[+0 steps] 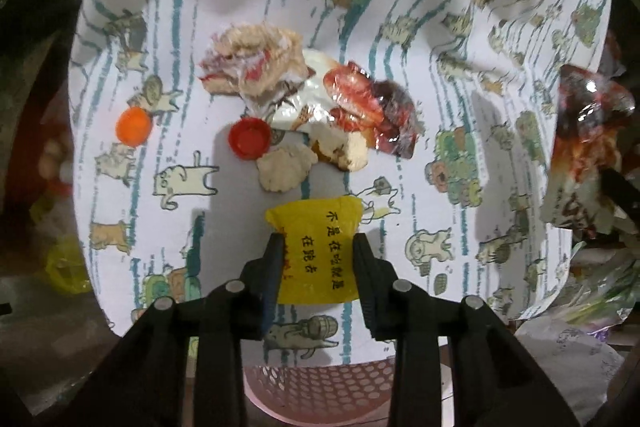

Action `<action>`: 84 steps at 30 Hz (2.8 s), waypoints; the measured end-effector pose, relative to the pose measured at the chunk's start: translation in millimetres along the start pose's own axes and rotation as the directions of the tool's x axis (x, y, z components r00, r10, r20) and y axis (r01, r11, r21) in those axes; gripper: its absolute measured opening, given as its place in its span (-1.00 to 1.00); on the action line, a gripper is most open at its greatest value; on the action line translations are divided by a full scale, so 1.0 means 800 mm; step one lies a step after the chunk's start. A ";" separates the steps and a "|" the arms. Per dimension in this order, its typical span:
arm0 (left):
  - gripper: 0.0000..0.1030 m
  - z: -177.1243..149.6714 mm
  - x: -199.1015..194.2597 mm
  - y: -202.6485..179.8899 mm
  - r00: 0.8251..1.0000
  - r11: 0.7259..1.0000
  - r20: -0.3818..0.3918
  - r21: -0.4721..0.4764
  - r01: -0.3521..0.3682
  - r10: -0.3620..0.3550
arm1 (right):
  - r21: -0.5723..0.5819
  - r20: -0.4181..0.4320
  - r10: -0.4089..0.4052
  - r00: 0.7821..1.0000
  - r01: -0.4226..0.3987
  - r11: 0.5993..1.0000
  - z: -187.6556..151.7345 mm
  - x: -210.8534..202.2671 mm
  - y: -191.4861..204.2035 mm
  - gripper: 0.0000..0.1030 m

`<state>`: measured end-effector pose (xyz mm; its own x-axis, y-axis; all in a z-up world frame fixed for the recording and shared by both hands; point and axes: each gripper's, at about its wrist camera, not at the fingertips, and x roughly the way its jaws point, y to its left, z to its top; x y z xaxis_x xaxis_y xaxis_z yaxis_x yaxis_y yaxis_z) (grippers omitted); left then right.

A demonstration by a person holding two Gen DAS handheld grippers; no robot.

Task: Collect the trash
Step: 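Lower both held wrappers over the pink basket and open both grippers, then move both grippers back toward the remaining scraps on the table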

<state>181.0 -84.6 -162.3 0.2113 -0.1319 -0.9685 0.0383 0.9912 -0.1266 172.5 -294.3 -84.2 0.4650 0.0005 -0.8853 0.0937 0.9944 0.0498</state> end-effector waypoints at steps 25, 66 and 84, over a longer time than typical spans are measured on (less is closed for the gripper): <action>-0.38 -0.099 -0.130 0.035 0.992 0.998 0.105 -0.008 0.069 -0.068 | -0.134 -0.044 0.104 0.994 -0.109 0.985 -0.108 -0.082 0.068 -0.93; 0.29 -0.156 0.102 0.073 0.931 0.993 -0.358 -0.110 0.037 -0.074 | -0.140 -0.540 -0.002 0.842 -0.088 0.986 -0.290 0.183 0.063 -0.46; 0.37 -0.118 -0.079 0.064 0.998 1.000 0.054 -0.019 0.017 -0.016 | -0.191 -0.274 0.048 0.960 -0.104 0.976 -0.181 0.055 0.085 -0.24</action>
<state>77.8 -24.4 -128.1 0.2630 -0.1480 -0.9534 0.0238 0.9889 -0.1469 71.7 -210.9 -186.7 0.2096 0.0778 -0.9747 -0.1246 0.9908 0.0523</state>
